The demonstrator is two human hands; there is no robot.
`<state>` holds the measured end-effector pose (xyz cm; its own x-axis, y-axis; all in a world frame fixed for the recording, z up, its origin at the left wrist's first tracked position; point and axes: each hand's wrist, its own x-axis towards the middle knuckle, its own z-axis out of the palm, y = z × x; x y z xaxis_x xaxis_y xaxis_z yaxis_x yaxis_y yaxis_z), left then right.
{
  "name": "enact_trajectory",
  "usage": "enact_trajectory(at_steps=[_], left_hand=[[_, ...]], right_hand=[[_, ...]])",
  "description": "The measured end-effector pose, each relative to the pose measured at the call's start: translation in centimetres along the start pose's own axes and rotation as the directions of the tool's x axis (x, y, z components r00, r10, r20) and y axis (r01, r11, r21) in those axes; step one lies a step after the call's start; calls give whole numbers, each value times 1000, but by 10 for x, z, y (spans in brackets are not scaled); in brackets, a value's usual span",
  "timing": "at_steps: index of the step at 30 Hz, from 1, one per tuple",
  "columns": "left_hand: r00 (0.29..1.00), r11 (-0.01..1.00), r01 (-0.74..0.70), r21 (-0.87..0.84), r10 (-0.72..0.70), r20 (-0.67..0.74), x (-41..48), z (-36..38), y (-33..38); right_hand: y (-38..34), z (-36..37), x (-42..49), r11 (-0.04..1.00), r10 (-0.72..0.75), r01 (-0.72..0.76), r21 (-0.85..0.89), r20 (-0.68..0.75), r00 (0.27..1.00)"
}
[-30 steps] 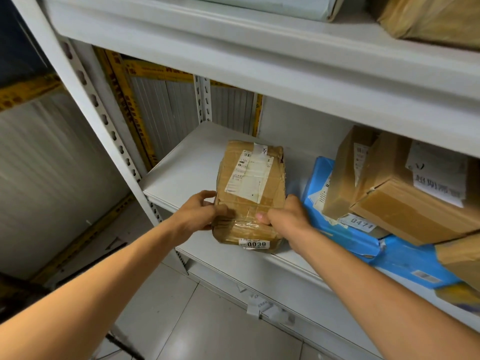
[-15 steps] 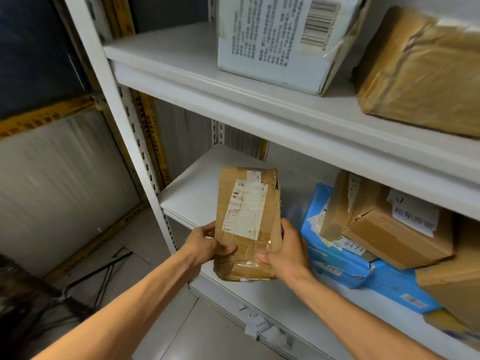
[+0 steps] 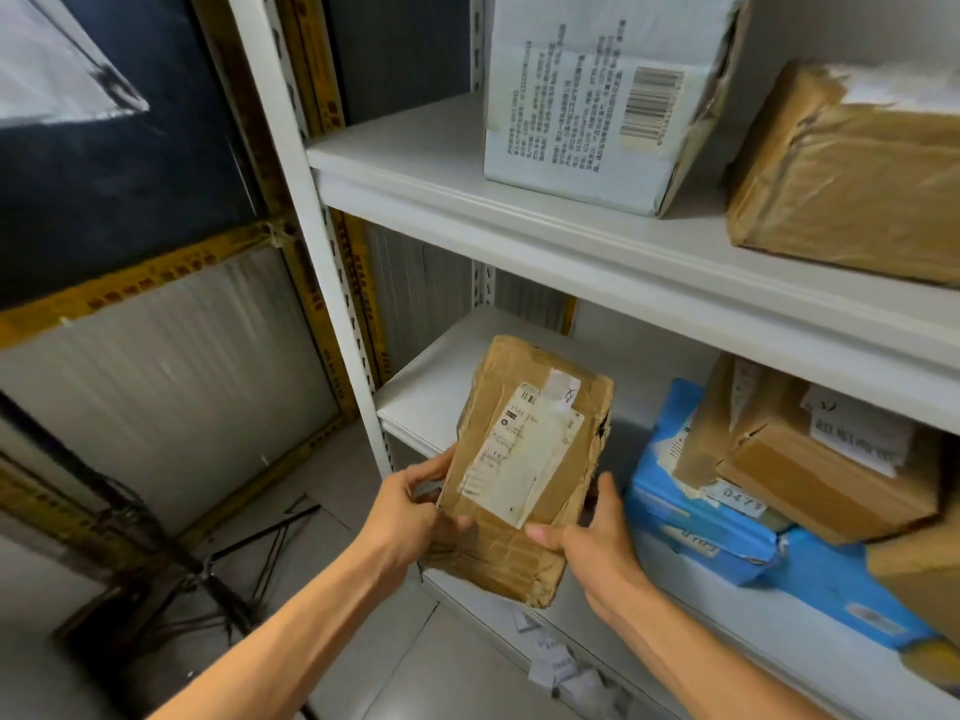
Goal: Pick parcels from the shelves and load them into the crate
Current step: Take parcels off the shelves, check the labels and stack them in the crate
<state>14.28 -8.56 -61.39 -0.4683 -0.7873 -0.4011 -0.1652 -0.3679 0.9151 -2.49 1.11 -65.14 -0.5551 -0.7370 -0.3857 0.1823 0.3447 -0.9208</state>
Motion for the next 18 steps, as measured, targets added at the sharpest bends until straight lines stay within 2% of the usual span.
enact_trajectory(at_steps=[2,5,9,11,14,18], left_hand=[[1000,998,-28,-52,28,-3,-1,1,3],[997,996,-76,-47,75,-22,2,-2,7],[985,988,-148,36,144,100,5,-2,10],[981,984,-176,2,175,79,6,2,9],[980,979,-196,-48,197,28,9,7,7],[984,983,-175,-62,177,27,12,5,4]], right_hand=[[0,-3,4,998,-61,62,15,-52,997],[-7,-11,8,993,-117,117,-12,-41,992],[-18,-15,5,967,-246,242,-84,-31,969],[-22,-13,2,951,-297,289,-111,-64,953],[-23,-10,-1,945,-315,304,-120,-93,944],[-24,-11,3,949,-304,296,-110,-70,950]])
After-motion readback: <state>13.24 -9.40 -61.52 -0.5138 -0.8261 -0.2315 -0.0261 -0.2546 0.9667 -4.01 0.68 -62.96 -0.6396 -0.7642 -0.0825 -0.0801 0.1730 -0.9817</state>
